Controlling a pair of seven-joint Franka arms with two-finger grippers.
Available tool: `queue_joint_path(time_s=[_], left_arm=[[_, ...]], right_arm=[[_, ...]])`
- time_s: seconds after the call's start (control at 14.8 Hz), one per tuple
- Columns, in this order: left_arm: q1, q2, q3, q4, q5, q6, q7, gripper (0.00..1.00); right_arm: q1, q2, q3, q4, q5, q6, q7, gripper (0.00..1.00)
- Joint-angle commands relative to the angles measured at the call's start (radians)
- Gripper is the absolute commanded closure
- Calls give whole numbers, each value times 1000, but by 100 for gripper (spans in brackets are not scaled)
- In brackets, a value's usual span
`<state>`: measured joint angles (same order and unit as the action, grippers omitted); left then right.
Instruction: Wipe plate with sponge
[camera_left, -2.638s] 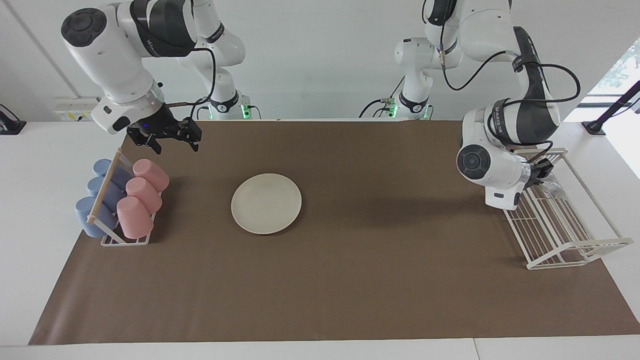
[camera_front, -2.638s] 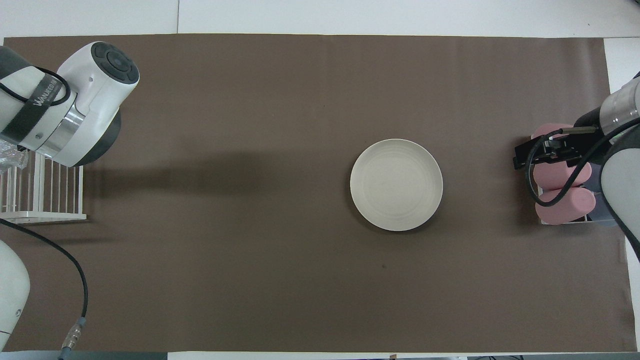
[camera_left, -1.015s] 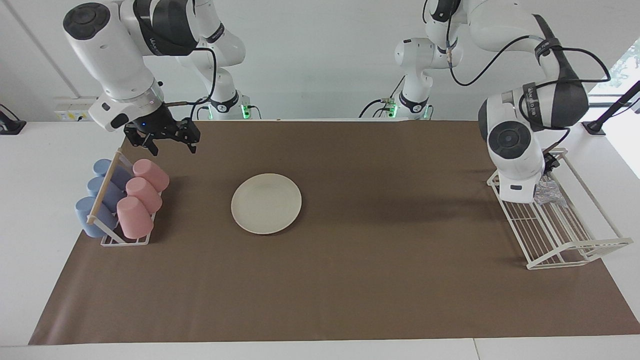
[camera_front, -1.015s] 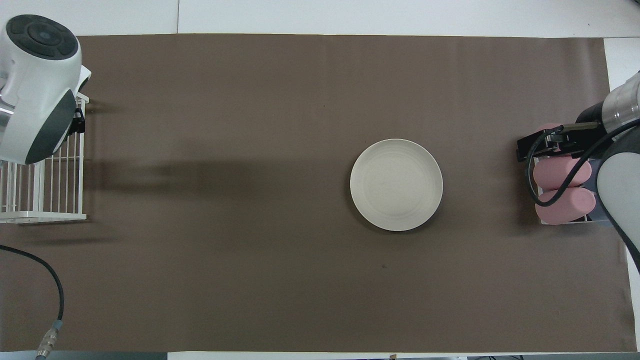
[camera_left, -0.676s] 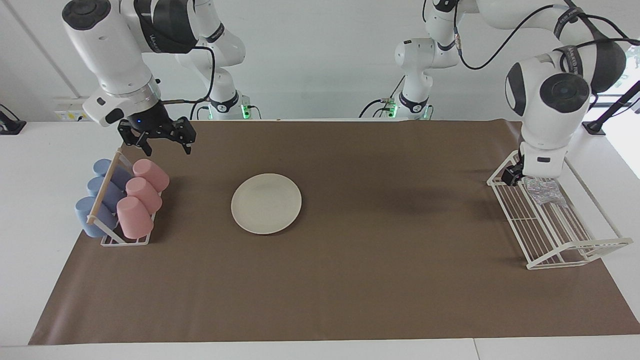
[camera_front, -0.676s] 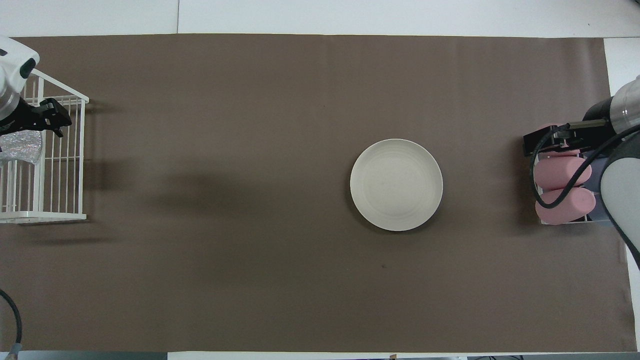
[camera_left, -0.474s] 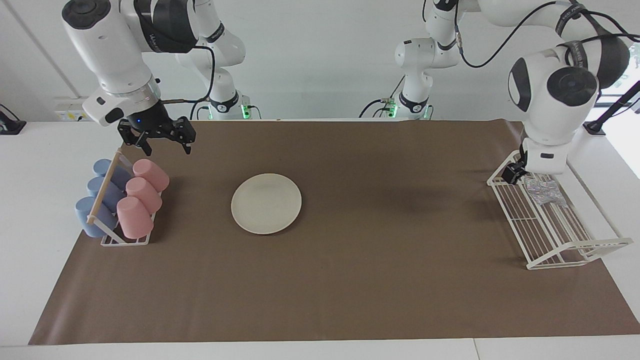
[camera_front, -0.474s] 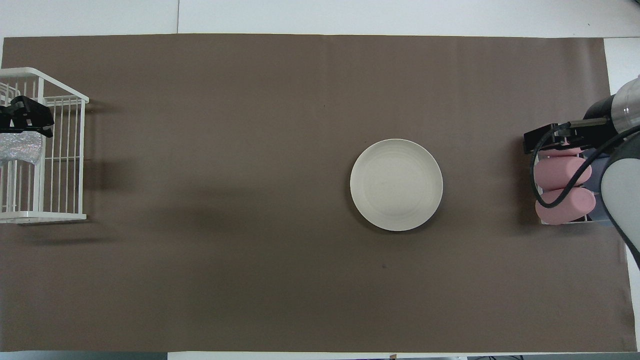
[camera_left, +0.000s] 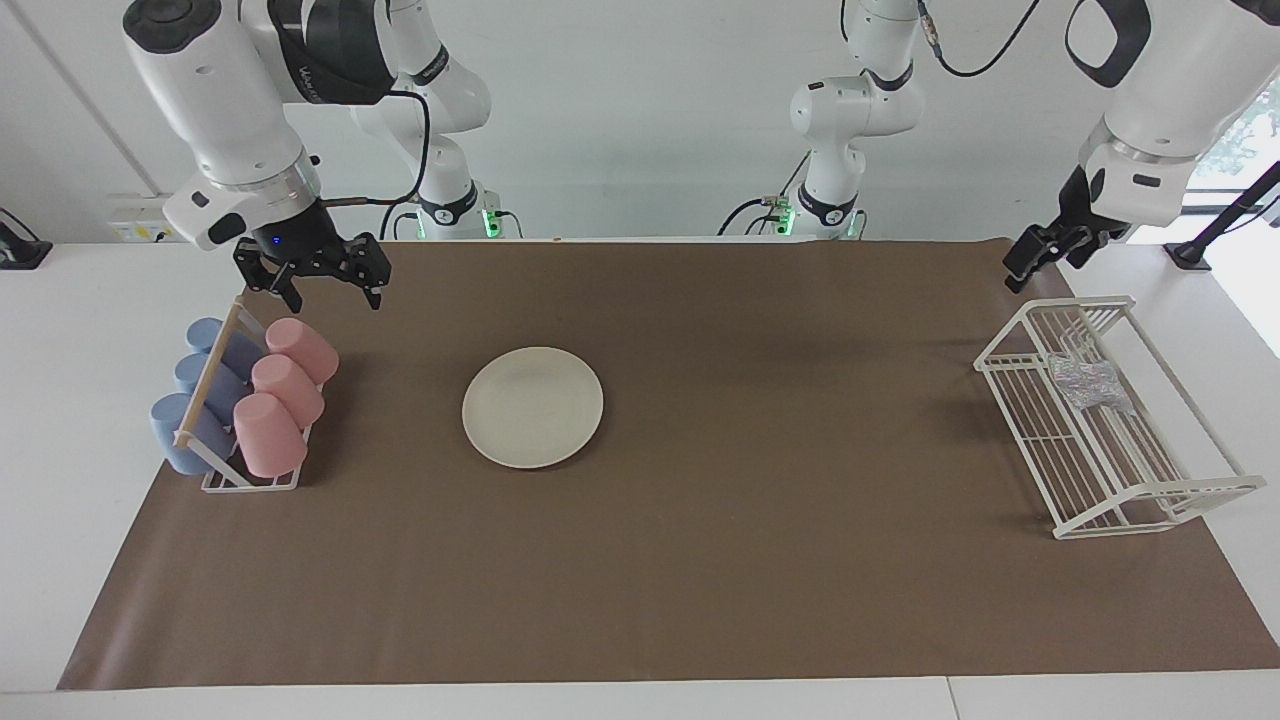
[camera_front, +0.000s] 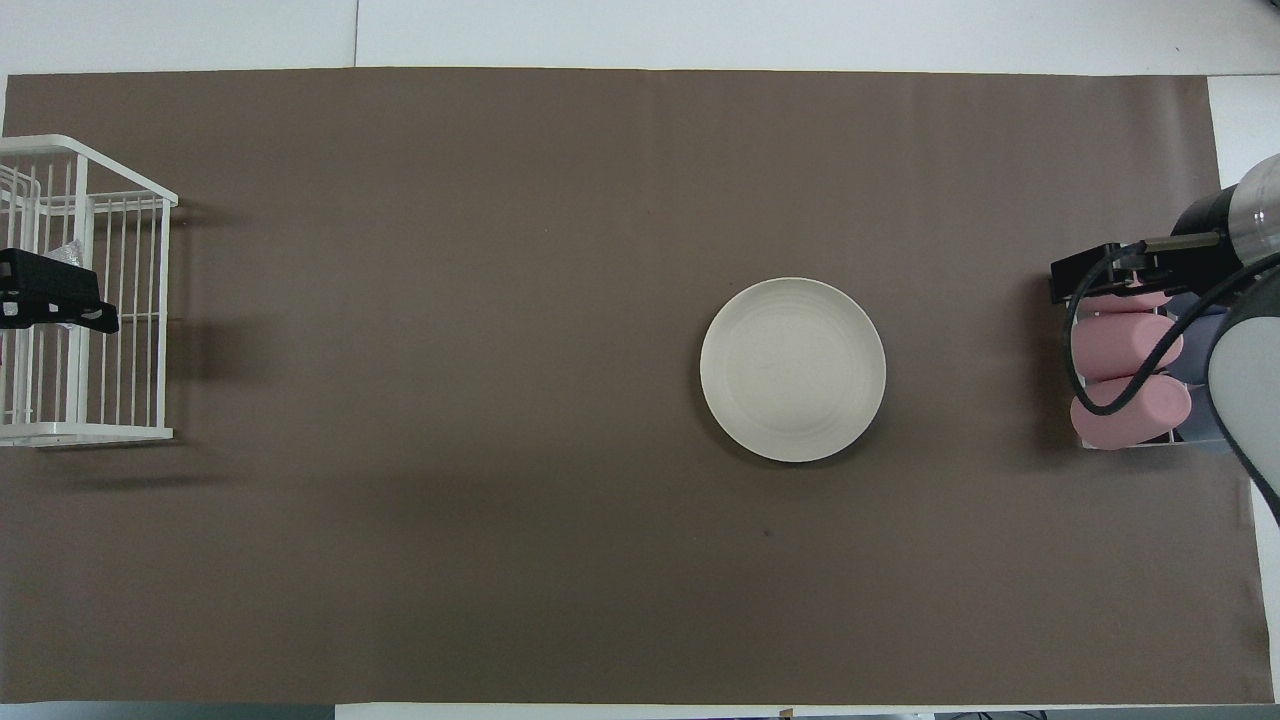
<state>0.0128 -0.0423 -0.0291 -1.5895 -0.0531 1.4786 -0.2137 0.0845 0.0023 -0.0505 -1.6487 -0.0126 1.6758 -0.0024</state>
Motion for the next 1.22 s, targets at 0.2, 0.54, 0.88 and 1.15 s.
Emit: queue_joint_path(time_s=[0.2, 0.54, 0.88, 1.15], left_arm=[[-14, -22, 9, -95, -21, 95, 26, 0], [-30, 15, -2, -61, 64, 81, 83, 0], [-27, 10, -2, -67, 65, 91, 115, 0], [-20, 7, -3, -67, 64, 95, 115, 0]], right_arm=[[-19, -22, 3, 4, -4, -1, 10, 0], [-22, -22, -8, 4, -3, 1, 15, 0], [-22, -22, -8, 4, -3, -1, 15, 0], [-20, -22, -8, 4, -3, -1, 15, 0]])
